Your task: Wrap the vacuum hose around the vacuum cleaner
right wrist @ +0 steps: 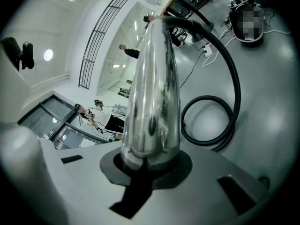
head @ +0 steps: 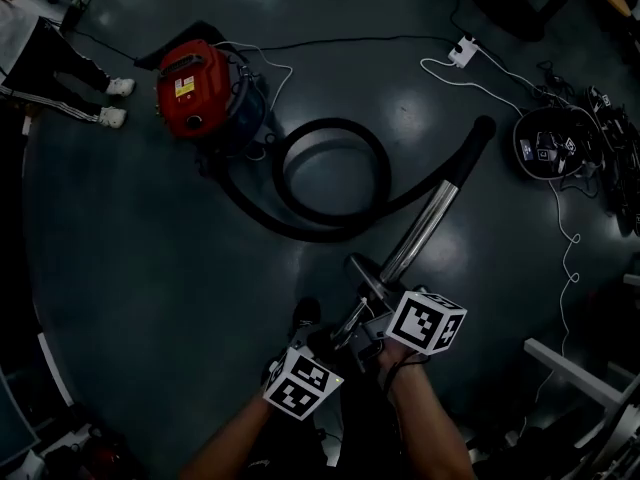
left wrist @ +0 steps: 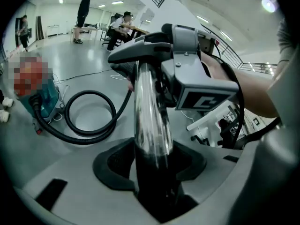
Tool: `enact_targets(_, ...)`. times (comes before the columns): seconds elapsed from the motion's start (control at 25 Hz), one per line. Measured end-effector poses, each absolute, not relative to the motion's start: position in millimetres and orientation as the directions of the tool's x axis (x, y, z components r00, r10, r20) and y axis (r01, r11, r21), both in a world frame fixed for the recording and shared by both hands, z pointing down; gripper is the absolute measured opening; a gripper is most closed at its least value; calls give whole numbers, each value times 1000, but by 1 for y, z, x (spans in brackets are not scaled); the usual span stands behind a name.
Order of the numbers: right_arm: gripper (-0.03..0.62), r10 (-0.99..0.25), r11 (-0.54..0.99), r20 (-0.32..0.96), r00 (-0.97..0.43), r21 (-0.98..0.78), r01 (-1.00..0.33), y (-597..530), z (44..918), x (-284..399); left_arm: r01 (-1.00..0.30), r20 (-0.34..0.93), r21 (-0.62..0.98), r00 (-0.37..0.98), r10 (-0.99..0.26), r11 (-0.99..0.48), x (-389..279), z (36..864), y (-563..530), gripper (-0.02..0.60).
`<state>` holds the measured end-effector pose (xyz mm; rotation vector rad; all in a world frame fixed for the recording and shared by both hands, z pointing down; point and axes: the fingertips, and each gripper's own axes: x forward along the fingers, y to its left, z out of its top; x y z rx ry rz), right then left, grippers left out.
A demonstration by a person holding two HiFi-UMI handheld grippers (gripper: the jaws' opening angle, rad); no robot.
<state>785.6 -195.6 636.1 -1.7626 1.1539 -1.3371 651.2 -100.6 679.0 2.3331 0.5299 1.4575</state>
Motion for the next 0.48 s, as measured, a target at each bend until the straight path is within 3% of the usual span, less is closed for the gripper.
enact_targets(0.12,52,-901,-432,423,94,-857,-281,-203,636,781,190,769,475,384,511,-859,643,677,-110,266)
enact_targets(0.48,52,-861,-508,482,162,-807,-301,-223,633,787,347,731,465,370,574,-815,621,652,-151,304)
